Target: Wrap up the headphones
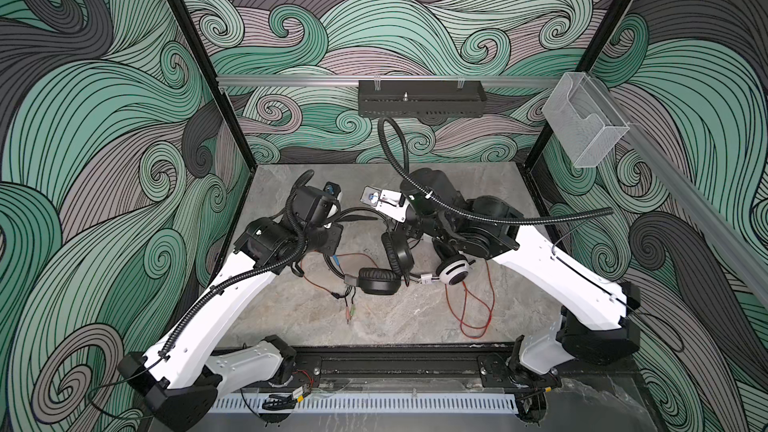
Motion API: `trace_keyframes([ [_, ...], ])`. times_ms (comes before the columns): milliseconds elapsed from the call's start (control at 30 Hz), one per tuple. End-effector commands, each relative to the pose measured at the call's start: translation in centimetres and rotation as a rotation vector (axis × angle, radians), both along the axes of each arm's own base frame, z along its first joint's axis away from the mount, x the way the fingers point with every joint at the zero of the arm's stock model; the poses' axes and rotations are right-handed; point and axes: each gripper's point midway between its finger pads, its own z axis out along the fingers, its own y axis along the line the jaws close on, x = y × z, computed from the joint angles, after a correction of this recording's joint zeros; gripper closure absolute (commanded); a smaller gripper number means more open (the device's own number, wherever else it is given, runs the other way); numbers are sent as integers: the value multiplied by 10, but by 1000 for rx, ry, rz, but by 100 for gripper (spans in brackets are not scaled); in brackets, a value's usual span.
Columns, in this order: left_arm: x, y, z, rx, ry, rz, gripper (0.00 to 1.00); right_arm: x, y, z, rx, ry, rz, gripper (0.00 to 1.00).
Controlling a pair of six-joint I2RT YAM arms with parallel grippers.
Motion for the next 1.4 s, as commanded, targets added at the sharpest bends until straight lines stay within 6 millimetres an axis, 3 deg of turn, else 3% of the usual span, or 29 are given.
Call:
trace_keyframes([
  [0, -13, -22, 12, -82, -17, -115, 100, -3, -6, -7, -8, 47, -28, 100],
  [300, -27, -39, 18, -216, -19, -160, 100, -1, -13, -20, 20, 111, -70, 84],
  [467, -36, -46, 27, -268, -16, -196, 100, -2, -15, -23, 46, 146, -67, 66],
  [567, -37, -40, 31, -260, -25, -174, 100, 1, -20, -19, 78, 157, -90, 64],
  [700, -40, -32, 43, -264, -29, -133, 100, 3, -27, -10, 179, 196, -106, 53],
  [867, -48, -31, 65, -323, -35, -121, 100, 11, -45, -3, 344, 263, -145, 44],
  [1033, -55, -38, 85, -412, -24, -131, 100, 21, -77, 11, 509, 294, -213, 36],
  [1200, -55, -45, 113, -508, -34, -120, 100, 6, -96, 1, 622, 270, -150, 33],
  [1367, -50, -51, 144, -557, -72, -134, 100, -26, -93, -20, 736, 243, 19, 21],
])
